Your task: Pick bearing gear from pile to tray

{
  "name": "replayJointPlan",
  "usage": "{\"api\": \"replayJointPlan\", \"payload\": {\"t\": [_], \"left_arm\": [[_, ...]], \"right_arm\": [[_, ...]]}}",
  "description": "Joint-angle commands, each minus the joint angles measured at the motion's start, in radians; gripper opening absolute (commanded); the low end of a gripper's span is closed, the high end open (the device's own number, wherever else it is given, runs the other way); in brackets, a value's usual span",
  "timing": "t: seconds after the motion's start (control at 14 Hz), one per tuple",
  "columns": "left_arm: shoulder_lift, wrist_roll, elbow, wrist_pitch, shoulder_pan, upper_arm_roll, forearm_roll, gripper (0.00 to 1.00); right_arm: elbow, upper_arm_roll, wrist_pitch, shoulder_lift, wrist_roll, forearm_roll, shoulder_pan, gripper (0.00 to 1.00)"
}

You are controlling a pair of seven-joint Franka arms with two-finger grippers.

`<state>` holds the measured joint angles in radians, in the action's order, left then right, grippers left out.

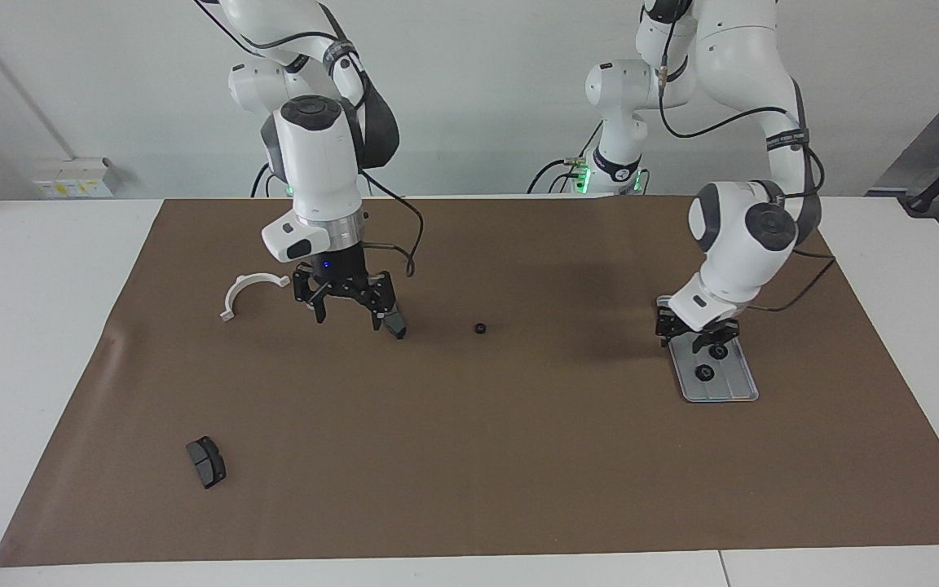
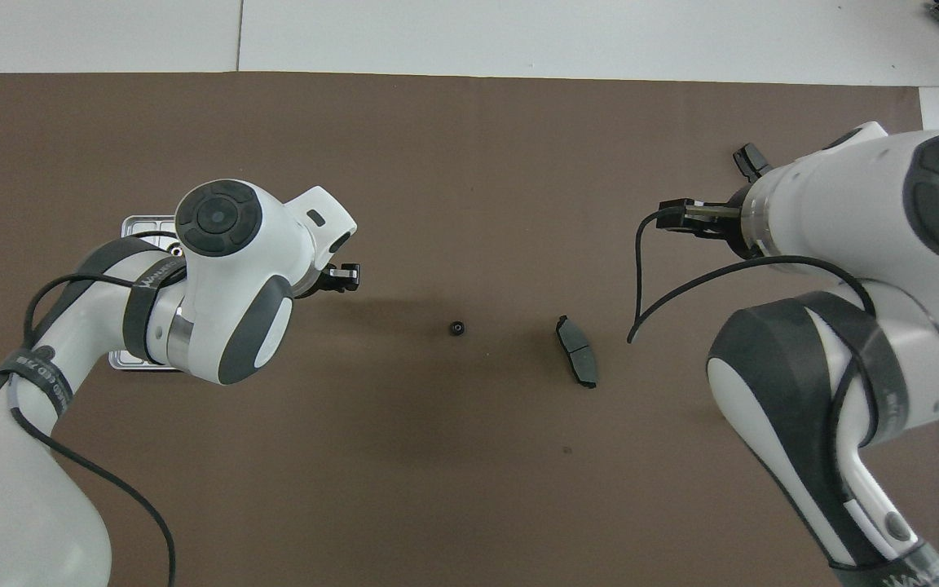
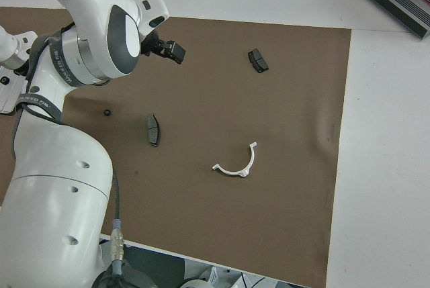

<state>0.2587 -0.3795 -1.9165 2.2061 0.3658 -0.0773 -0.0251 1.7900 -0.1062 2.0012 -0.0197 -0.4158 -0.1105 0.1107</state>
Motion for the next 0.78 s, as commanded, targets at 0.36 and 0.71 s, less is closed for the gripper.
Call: {"api": "replayJointPlan", "payload": {"t": [0.36, 0.71], "left_arm": [[0.186, -0.277, 0.247, -0.013, 0.197, 0.022, 0.01, 0.55], [0.208, -0.303, 0.245, 0.0, 0.243, 0.022, 0.004, 0.55]], "right_arm": [[-0.124, 0.122, -0.289, 0.058, 0.282, 0.103, -0.054, 1.0], [-0.195, 0.151, -0.406, 0.064, 0.353, 0.103, -0.062, 1.0]]}}
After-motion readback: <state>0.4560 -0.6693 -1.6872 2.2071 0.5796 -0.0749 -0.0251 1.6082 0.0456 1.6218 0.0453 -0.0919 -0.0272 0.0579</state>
